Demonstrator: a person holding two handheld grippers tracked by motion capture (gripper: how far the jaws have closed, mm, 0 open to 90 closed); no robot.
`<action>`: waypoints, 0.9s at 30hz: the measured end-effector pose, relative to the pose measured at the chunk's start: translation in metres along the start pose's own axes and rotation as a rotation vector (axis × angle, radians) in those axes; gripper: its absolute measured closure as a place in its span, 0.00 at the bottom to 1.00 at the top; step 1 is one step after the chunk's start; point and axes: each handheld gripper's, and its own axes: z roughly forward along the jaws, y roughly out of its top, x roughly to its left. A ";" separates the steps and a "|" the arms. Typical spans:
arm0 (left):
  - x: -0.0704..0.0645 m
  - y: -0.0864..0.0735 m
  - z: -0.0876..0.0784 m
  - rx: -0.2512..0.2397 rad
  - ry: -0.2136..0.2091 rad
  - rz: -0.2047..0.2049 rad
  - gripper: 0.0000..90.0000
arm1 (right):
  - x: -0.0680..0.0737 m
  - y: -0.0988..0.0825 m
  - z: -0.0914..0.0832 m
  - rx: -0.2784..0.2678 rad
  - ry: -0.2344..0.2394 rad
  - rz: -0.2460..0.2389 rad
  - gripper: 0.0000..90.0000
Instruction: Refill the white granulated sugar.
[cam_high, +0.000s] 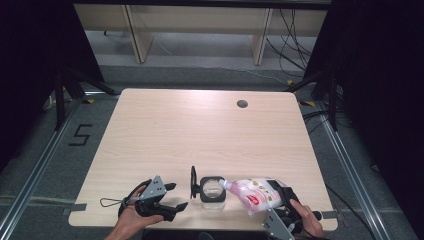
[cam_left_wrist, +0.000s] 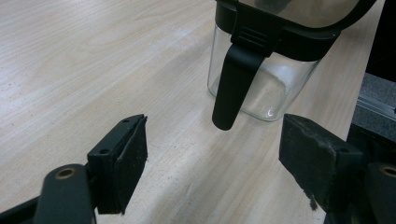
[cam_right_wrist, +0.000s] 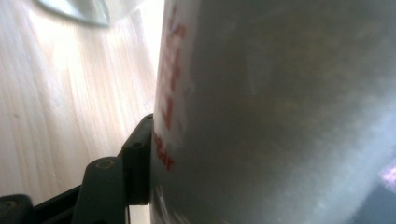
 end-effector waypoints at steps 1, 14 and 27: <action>0.001 0.001 -0.001 0.007 -0.001 0.015 0.25 | 0.003 -0.001 0.000 0.002 0.009 0.036 0.44; 0.001 0.000 0.000 0.009 0.010 -0.003 0.22 | 0.008 0.005 0.000 0.061 -0.026 -0.120 0.44; 0.001 0.000 0.001 0.010 0.010 -0.004 0.22 | 0.007 0.009 0.001 0.104 -0.085 -0.304 0.45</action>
